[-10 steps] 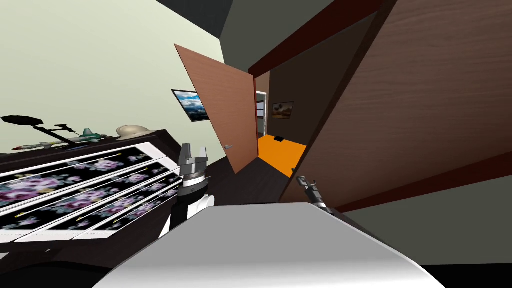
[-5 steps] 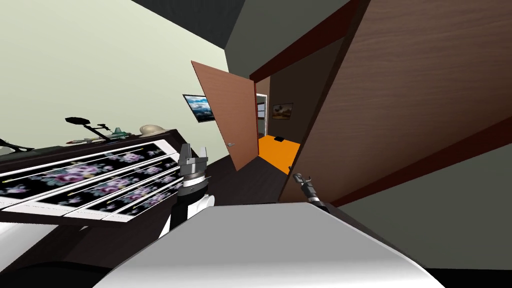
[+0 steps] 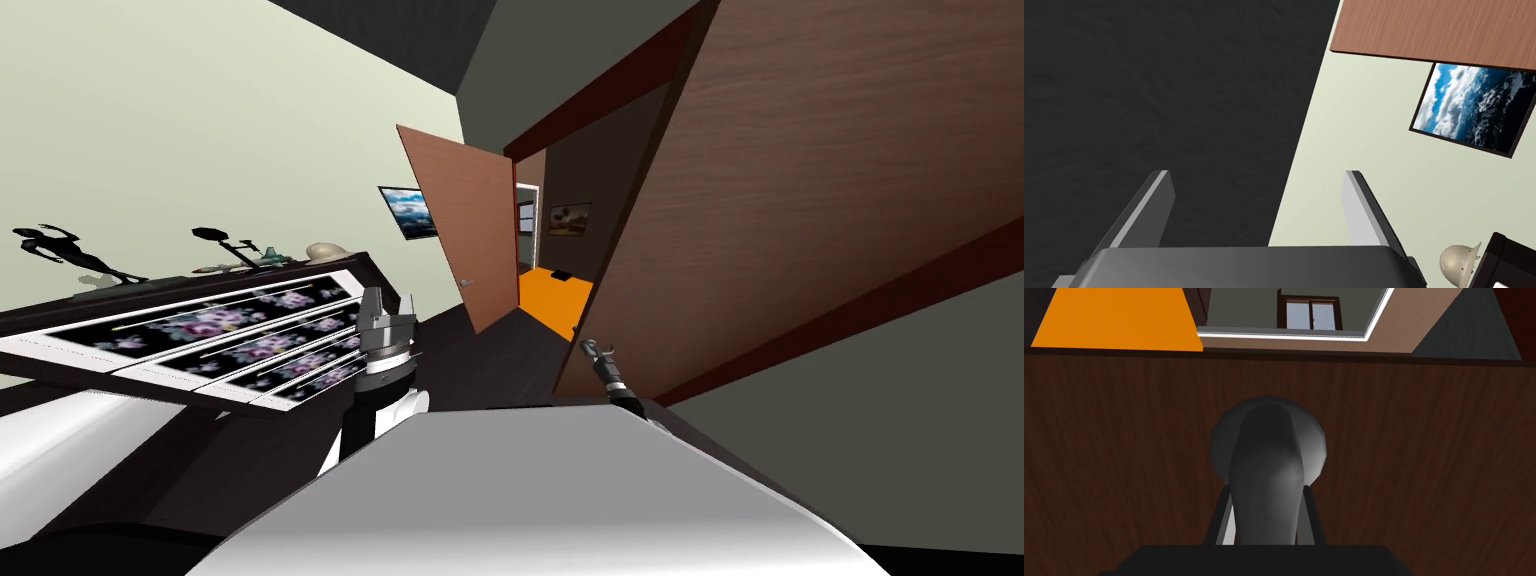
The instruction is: Pull the door open
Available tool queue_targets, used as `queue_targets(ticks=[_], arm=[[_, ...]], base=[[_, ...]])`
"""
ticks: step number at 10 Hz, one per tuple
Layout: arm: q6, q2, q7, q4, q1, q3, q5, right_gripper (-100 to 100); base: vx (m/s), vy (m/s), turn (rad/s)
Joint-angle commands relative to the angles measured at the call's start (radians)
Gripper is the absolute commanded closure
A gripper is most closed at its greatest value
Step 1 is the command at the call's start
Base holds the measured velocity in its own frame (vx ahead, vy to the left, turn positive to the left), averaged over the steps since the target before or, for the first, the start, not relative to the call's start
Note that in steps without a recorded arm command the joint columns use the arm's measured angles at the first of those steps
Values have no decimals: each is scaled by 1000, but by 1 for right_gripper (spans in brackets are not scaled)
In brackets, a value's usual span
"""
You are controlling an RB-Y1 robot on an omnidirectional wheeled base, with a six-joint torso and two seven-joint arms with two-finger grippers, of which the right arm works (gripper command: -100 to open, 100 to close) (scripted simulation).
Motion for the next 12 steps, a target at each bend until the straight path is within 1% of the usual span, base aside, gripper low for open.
queue_targets(ticks=[1, 2, 4, 5, 6, 7, 9, 11, 12], arm=[[-10, 10, -3, 28, -20, 8, 11, 100], [1, 16, -4, 33, -37, 5, 23, 100], [13, 23, -4, 38, -58, 1, 36, 100], [15, 24, -2, 29, -46, 2, 32, 100], [-9, 12, -16, 43, -36, 6, 32, 100], [-27, 1, -26, 52, -28, 6, 31, 100], [-69, -24, -50, 73, -8, 8, 28, 100], [-91, -37, -63, 84, 2, 8, 26, 100], [-113, -50, -76, 96, 13, 9, 25, 100]], base=[[-97, -39, 4], [-138, -67, 36], [-133, -119, 63], [-50, -52, 49], [-77, -9, 213], [-150, 11, 239], [-201, -5, 195], [-160, -14, 137], [-162, -42, 198]])
